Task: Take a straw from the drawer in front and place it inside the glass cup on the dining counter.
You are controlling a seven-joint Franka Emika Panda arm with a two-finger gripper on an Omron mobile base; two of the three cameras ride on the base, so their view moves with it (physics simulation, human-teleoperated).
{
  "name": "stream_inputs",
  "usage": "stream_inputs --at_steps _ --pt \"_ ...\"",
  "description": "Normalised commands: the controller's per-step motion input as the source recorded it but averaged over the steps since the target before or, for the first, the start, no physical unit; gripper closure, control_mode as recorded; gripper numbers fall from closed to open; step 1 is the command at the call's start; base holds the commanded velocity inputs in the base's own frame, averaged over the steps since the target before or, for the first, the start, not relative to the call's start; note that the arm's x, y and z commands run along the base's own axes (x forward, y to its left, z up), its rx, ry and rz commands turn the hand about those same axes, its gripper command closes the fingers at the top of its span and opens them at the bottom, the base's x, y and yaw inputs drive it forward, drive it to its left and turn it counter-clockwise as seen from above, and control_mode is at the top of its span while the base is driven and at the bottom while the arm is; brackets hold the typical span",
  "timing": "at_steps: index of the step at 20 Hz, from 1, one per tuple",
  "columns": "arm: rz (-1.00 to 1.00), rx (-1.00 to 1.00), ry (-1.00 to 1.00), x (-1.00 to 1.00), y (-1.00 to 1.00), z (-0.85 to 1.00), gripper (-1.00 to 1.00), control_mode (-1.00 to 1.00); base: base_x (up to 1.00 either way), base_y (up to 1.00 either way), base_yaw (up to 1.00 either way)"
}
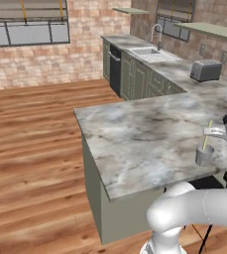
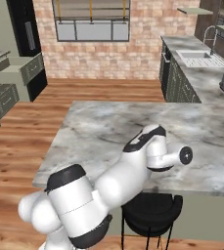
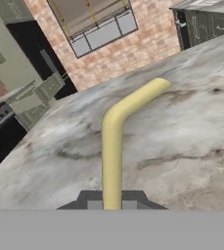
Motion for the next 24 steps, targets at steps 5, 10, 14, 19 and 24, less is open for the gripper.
stream_inputs --at_steps 5,10,14,19,24 --pt "0.00 -0.11 -0.12 0.00 0.00 -0.07 1.00 -1.00 0.00 0.00 0.00" --pt "0.00 -0.12 -0.10 0.00 0.00 -0.12 1.00 -1.00 0.00 0.00 0.00" --pt "0.00 -0.13 -0.08 -0.05 0.16 -0.05 1.00 -1.00 0.00 0.00 0.00" --pt "0.00 -0.14 -0.02 -0.28 0.40 -0.03 -1.00 -1.00 0.00 0.00 0.00" --pt "0.00 -0.08 -0.01 -0.32 0.19 0.00 -1.00 -1.00 0.00 0.00 0.00"
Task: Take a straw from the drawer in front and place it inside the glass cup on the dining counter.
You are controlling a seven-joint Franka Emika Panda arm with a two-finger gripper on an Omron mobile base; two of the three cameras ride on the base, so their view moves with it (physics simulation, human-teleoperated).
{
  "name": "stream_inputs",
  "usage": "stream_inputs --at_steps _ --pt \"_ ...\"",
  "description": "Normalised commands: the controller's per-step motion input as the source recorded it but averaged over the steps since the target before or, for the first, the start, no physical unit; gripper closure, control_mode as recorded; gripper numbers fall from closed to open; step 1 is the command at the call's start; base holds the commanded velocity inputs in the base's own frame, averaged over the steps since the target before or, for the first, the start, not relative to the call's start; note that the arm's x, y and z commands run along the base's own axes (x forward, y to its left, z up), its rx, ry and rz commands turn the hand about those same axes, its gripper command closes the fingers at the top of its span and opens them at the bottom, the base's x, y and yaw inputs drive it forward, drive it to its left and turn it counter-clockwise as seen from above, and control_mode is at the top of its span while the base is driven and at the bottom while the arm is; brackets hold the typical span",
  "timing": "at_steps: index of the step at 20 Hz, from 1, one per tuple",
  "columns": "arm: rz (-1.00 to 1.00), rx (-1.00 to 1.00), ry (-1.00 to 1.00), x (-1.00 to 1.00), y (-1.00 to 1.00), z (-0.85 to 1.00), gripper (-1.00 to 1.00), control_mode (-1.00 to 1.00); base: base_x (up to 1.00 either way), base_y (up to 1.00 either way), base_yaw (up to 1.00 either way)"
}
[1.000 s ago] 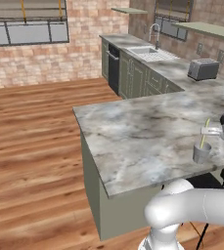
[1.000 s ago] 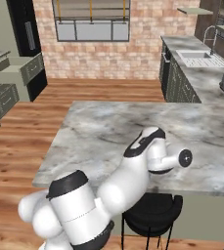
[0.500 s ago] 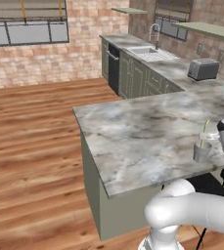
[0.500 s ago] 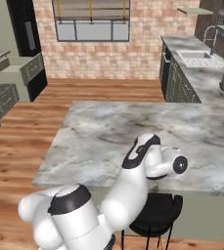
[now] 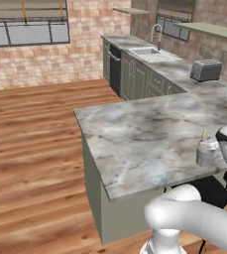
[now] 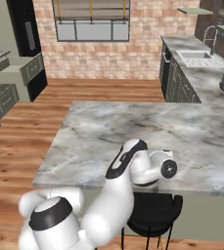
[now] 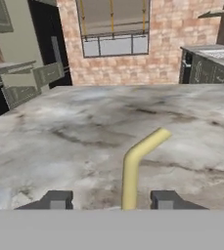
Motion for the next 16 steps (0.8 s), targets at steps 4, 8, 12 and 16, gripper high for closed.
stream_inputs --at_steps 4,8,12,16 --pt "0.00 -0.02 -0.01 -0.33 0.03 0.28 -1.00 -1.00 0.00 0.00 0.00" --pt "-0.06 0.00 0.07 -0.36 -0.02 0.85 -1.00 -1.00 0.00 0.00 0.00" --pt "-0.21 0.00 0.44 -0.20 -0.01 0.93 -1.00 -1.00 0.00 0.00 0.00" --pt "-0.24 0.00 0.45 -0.35 0.00 0.77 -1.00 -1.00 0.00 0.00 0.00"
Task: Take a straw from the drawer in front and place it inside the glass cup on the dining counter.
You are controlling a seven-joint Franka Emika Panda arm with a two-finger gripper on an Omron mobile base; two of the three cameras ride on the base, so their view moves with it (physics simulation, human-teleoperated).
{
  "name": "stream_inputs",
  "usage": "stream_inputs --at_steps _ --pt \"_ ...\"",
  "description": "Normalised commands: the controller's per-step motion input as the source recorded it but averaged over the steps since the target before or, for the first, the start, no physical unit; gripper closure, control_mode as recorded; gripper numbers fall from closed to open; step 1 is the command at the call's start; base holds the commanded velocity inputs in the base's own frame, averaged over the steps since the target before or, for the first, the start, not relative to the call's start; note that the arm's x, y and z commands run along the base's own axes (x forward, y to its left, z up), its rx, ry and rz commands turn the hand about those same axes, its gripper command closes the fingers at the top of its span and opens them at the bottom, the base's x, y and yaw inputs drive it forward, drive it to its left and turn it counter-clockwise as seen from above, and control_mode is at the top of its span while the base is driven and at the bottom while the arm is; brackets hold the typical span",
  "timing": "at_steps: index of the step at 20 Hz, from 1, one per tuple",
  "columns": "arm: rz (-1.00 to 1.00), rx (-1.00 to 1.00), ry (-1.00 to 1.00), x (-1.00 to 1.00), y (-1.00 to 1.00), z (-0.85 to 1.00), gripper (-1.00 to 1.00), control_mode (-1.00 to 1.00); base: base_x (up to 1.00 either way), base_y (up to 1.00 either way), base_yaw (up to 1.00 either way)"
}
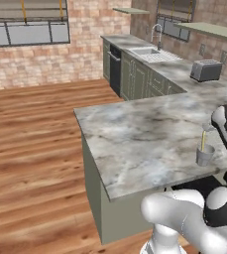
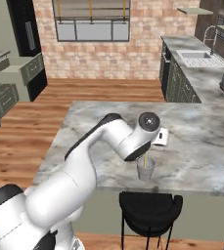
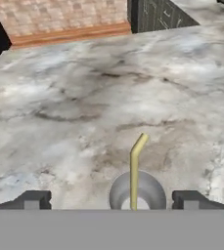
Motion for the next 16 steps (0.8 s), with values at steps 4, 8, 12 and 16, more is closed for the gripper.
stream_inputs --at_steps 4,8,12,16 --pt "-0.21 0.00 0.29 -0.60 0.00 0.82 -1.00 -1.00 0.00 0.00 0.00" --pt "-0.13 0.00 0.30 -0.38 0.25 0.58 -1.00 -1.00 0.00 0.00 0.00" --pt "-0.07 -0.02 0.29 -0.08 0.78 0.35 -1.00 -1.00 0.00 0.00 0.00" --pt "-0.04 -0.08 0.39 0.47 1.00 -0.04 -1.00 -1.00 0.00 0.00 0.00"
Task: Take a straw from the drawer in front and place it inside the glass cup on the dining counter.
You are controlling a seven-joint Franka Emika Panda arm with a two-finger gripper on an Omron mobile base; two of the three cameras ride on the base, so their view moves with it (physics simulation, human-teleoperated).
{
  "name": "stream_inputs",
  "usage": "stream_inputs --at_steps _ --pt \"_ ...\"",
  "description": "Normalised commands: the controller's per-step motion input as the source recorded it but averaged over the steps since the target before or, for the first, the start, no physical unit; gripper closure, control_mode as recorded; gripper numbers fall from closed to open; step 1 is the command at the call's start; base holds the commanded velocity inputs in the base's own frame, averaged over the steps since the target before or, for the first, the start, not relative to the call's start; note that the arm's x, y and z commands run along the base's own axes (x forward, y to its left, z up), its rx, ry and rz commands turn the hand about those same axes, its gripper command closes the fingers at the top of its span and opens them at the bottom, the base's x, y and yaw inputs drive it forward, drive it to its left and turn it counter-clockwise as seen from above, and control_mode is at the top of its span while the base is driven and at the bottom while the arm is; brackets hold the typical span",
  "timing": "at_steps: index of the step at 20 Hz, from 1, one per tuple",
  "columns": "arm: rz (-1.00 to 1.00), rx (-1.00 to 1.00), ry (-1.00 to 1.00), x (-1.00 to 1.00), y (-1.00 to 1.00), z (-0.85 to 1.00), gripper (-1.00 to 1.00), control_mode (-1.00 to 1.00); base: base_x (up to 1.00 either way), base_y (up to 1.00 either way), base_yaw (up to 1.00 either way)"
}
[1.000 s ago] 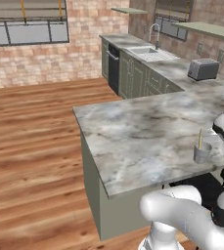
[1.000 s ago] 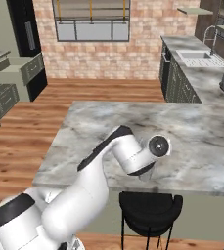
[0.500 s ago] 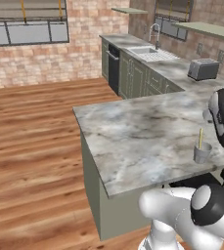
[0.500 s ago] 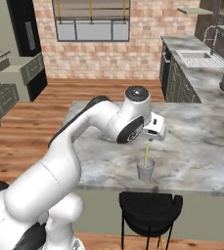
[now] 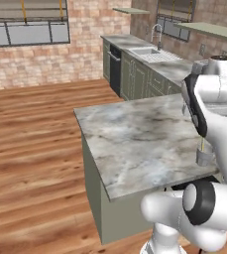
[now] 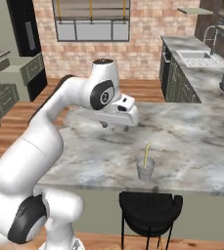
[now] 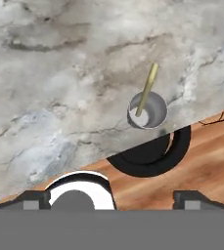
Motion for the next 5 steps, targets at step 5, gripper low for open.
stream_inputs --at_steps 5 --pt "0.00 -0.12 0.52 0.77 0.92 -0.46 -1.00 -1.00 0.00 0.00 0.00"
